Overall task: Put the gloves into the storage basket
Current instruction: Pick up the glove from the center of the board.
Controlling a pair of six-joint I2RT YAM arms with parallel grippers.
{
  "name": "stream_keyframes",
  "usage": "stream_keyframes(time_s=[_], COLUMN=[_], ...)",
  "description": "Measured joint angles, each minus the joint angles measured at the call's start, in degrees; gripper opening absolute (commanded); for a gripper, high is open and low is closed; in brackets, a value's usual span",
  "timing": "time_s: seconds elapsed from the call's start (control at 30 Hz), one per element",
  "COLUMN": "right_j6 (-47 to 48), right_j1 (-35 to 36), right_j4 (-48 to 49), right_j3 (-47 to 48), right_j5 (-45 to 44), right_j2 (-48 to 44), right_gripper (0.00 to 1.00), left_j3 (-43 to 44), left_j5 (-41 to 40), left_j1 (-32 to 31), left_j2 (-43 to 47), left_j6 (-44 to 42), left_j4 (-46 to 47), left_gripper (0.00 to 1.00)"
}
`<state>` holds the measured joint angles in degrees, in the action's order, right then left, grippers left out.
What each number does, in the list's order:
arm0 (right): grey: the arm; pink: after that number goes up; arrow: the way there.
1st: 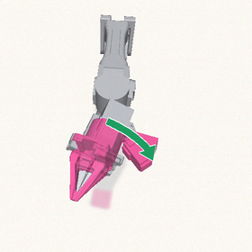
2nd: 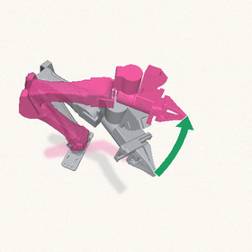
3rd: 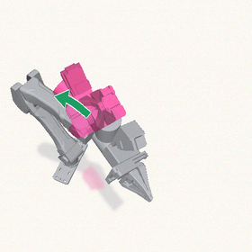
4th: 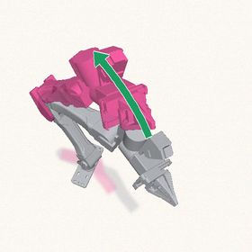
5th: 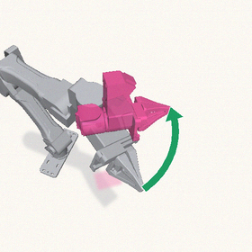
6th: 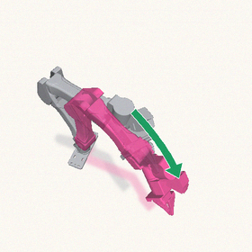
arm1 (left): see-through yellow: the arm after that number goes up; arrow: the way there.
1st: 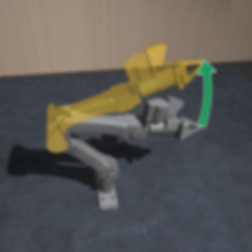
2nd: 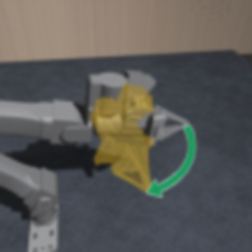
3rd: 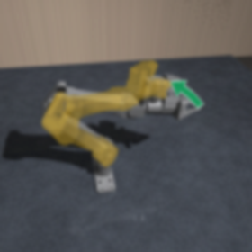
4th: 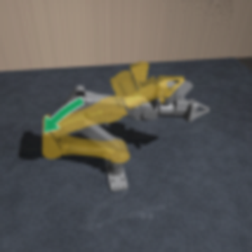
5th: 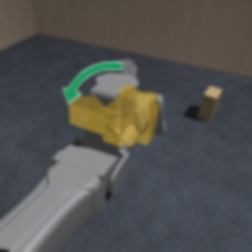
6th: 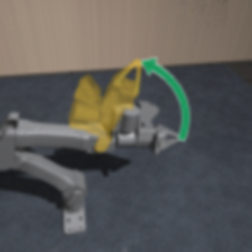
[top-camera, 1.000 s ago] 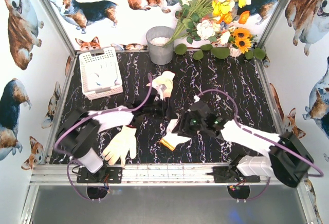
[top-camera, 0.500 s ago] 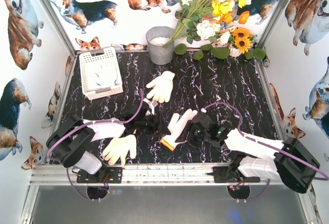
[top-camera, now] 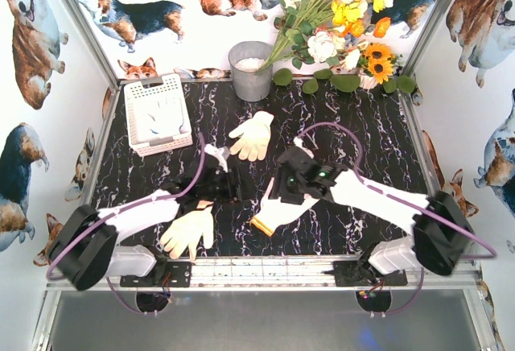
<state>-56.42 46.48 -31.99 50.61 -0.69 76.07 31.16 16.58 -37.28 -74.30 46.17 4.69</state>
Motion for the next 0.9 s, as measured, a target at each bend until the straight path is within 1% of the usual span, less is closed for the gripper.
stream_keyframes(time_s=[0.13,0.23,0.43,0.53,0.7,0.77,0.9], right_j6=[2.58,4.07,5.92,6.93,8.07,8.61,10.32], right_j1=[1.73,3.48,6.60,7.87,9.40,9.79,10.32], right_j4=[-1.77,-3.63,-5.77,-7.76,-10.47,-11.41,-13.40], right_j3=[3.30,6.82,12.85,15.32,18.32,19.23,21.55], right_j5=[-1.11,-1.64,-3.61,-5.27,-8.48,-9.77,-11.80], right_j2=[7.15,12.15,18.69,20.83,24.35,26.12,29.73], right_gripper=[0.46,0.46,0.46,0.44,0.34,0.33,0.33], left_j3=[-1.20,-1.62,-2.75,-3.91,-6.54,-6.99,-7.13], left_j5=[-2.82,-4.00,-4.20,-3.65,-2.34,-2.03,-1.38], left_j1=[2.89,6.27,11.82,12.79,12.98,13.05,13.31], left_j2=[5.60,8.85,12.39,12.50,12.50,12.59,13.55], left_j6=[-2.36,-4.22,-6.62,-6.88,-6.82,-6.82,-6.80], left_j4=[-4.63,-8.11,-11.41,-11.47,-11.41,-11.41,-11.39], left_gripper=[0.64,0.65,0.65,0.65,0.63,0.61,0.61])
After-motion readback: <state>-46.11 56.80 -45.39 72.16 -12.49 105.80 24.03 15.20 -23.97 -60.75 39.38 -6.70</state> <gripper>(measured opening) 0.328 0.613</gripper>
